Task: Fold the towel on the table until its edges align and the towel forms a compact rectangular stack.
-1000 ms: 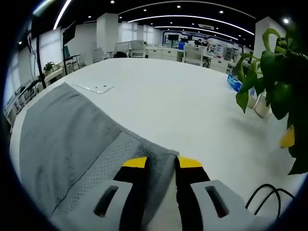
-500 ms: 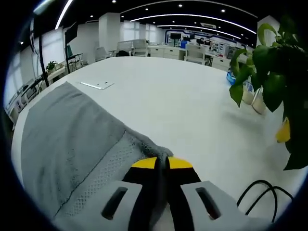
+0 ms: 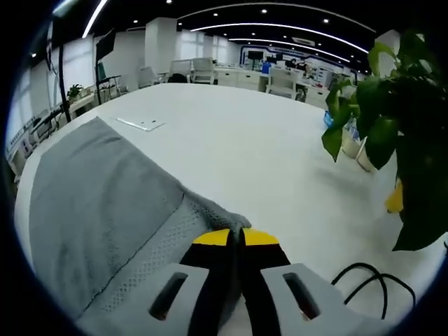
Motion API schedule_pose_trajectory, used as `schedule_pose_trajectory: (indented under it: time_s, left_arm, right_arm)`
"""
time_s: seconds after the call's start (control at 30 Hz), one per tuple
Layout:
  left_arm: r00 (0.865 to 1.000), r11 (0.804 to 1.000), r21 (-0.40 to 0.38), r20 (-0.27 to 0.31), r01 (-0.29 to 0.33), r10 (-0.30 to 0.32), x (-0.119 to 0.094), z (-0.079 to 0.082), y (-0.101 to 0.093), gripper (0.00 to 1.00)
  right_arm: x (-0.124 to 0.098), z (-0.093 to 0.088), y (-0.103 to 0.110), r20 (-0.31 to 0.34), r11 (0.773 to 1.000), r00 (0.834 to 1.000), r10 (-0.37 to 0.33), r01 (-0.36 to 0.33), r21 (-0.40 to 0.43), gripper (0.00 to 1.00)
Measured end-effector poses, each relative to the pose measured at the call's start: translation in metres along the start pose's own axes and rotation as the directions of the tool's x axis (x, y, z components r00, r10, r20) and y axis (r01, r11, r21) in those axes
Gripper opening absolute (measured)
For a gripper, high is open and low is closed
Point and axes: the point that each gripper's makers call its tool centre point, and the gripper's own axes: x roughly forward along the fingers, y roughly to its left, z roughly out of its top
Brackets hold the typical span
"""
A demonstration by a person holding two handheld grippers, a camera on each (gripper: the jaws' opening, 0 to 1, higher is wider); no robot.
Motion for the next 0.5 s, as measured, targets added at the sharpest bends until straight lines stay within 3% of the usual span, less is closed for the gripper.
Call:
schedule_pose_trajectory:
  time_s: [0.5]
  left_arm:
    - [0.994, 0.998, -0.02, 0.092, -0.062, 0.064, -0.04, 0.029, 0.025, 0.03]
  right_arm:
    - [-0.02, 0.042, 0.005, 0.038, 1.0, 0.999, -0.024, 0.025, -0.018, 0.02]
